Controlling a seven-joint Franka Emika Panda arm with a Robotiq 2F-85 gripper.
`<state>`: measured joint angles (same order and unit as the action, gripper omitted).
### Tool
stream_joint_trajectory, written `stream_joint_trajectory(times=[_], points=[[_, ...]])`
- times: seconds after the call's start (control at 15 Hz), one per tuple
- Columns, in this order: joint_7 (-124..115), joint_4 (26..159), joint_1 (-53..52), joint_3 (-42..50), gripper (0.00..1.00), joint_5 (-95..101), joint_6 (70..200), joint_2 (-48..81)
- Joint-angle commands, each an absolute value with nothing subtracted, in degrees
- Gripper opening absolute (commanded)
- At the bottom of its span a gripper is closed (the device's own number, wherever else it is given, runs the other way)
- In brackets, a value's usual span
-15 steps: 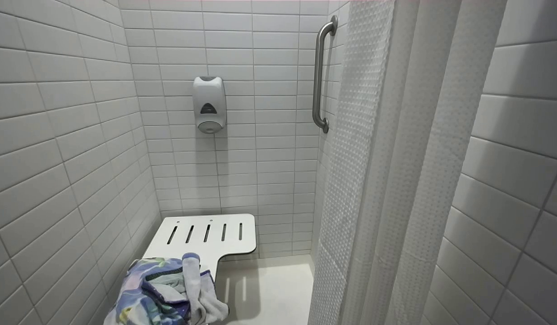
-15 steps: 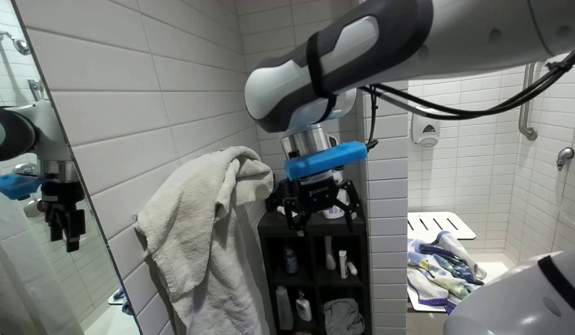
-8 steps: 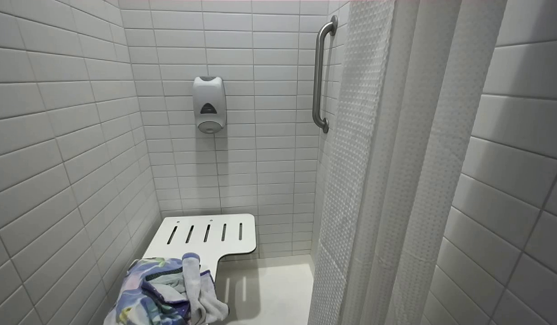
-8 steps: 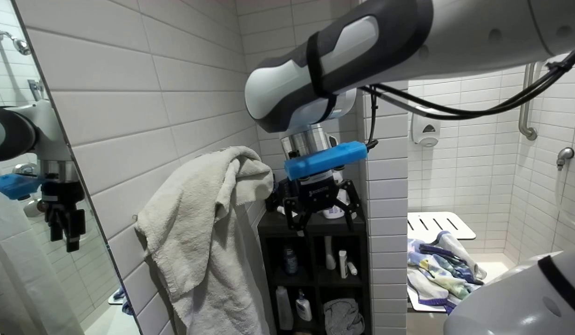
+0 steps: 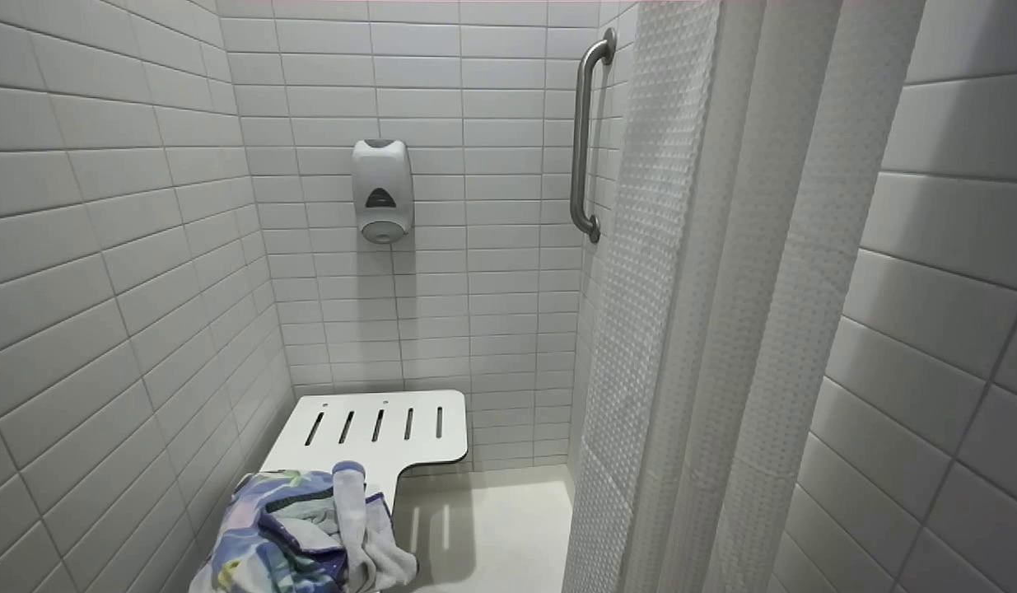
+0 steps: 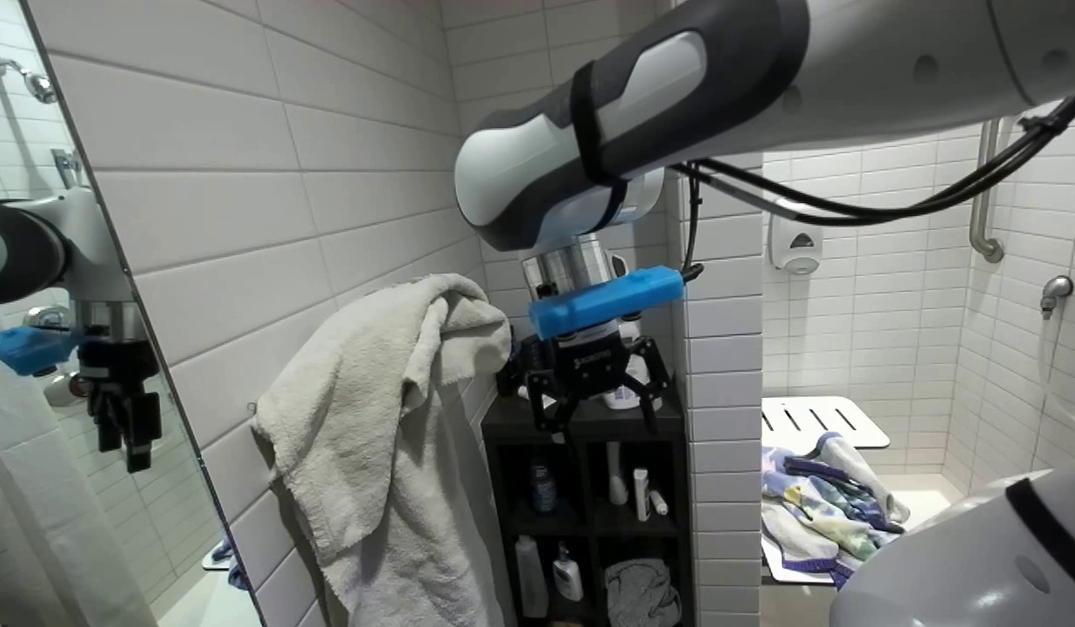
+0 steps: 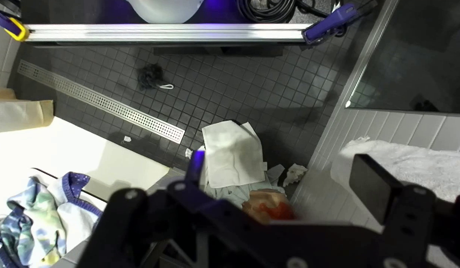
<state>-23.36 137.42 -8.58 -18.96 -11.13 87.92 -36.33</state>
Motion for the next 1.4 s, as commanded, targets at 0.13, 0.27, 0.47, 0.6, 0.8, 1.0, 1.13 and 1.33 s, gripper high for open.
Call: stream_joint_trajectory(times=[0.13,0.27,0.47,0.6,0.8,1.0,1.13,1.33], points=[[-21.87,137.4,-10.23,-20.79,1.0,-9.77,94.31,-36.54],[-22.15,137.34,-10.21,-20.91,1.0,-8.98,98.05,-37.24],[-21.13,136.46,-10.33,-19.81,1.0,-9.22,104.85,-37.96],[-20.1,135.74,-10.7,-19.11,1.0,-9.79,108.03,-38.26],[-21.1,135.67,-10.57,-19.45,1.0,-10.6,107.79,-37.75],[-21.01,135.52,-11.11,-19.24,1.0,-11.28,107.87,-38.17],[-21.0,135.52,-11.18,-19.24,1.0,-11.29,107.88,-38.19],[-20.98,134.53,-11.0,-19.51,1.0,-11.02,108.31,-37.13]])
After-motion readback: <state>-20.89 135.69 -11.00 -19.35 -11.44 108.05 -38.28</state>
